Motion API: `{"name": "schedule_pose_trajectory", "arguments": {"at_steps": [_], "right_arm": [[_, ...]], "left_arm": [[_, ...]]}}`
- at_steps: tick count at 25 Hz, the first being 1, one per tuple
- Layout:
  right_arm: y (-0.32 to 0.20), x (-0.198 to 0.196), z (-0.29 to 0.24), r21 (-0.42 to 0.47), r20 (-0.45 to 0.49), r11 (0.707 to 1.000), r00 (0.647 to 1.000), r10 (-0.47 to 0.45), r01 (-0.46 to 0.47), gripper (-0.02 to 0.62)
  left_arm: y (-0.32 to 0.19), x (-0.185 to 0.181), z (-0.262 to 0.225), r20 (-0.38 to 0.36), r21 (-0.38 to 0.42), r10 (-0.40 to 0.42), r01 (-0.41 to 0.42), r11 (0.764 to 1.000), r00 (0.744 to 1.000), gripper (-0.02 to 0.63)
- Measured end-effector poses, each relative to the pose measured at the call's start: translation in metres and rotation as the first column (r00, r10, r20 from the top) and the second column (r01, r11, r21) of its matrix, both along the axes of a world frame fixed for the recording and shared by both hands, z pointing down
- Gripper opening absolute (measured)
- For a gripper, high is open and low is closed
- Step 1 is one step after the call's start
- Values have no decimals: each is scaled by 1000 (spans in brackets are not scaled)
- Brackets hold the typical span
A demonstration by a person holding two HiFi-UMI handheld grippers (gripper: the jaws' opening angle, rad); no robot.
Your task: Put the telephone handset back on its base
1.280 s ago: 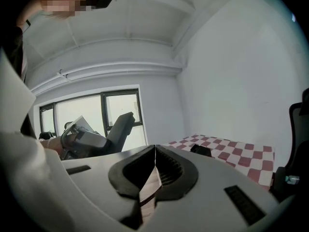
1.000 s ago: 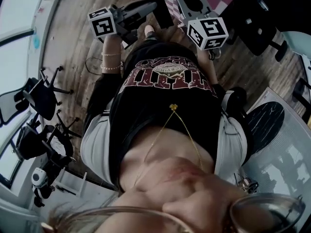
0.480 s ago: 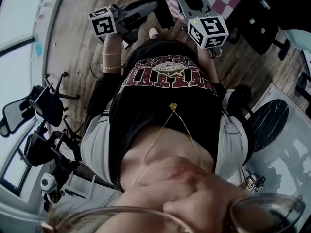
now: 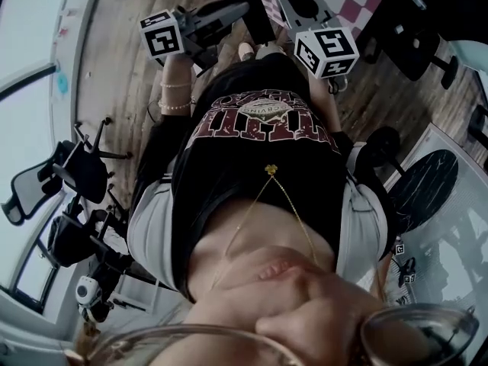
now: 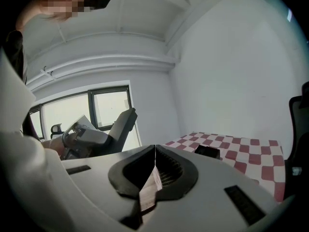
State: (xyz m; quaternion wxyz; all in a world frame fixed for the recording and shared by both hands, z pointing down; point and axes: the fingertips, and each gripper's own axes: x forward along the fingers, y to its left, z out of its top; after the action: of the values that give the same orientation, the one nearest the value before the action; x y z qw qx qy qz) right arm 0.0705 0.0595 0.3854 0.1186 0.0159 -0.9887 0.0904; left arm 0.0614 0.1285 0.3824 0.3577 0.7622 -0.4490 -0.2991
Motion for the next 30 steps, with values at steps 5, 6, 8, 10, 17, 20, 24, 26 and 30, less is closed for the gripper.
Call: {"name": "schedule_pose_trajectory", "arguments": {"at_steps": [5,6,8,10,17,20,24,26,30], "right_arm": [[-2,0,6,0,-22,1000,1000,10,-10,21],[-2,0,7,-1,-25,1000,1000,9,-9,20],[-1,-1,7,-4,-25,1000,1000,5,-5,20],[-2,-6,5,-3,-24,1000,1000,-2,2,21],[-31,-47,10,-11,-41,999,998,-37,37,21],[-33,-50,10,-16,-38,999,998,-41,40,21],[-33,-52,3,-10,-25,999,999,-45,44,20],[-35,-54,-1,-11,-20,999,999,-46,46,21],[-37,-57,-14,-10,-2,999,999,-54,54,20]], "left_arm": [[-1,-1,2,-13,-2,1,-1,1000,1000,80],[0,-1,3,-13,-3,0,0,1000,1000,80],[1,-1,3,-16,-3,-1,1,1000,1000,80],[-1,-4,2,-18,-2,-4,4,1000,1000,80],[-31,-39,9,-48,-10,-26,25,1000,999,80],[-33,-38,10,-42,-15,-20,19,1000,999,80],[-35,-40,3,-28,-9,-24,24,1000,999,80],[-37,-42,-4,-14,-6,-23,23,1000,1000,80],[-39,-40,-13,-3,-5,-17,17,1000,1000,80]]}}
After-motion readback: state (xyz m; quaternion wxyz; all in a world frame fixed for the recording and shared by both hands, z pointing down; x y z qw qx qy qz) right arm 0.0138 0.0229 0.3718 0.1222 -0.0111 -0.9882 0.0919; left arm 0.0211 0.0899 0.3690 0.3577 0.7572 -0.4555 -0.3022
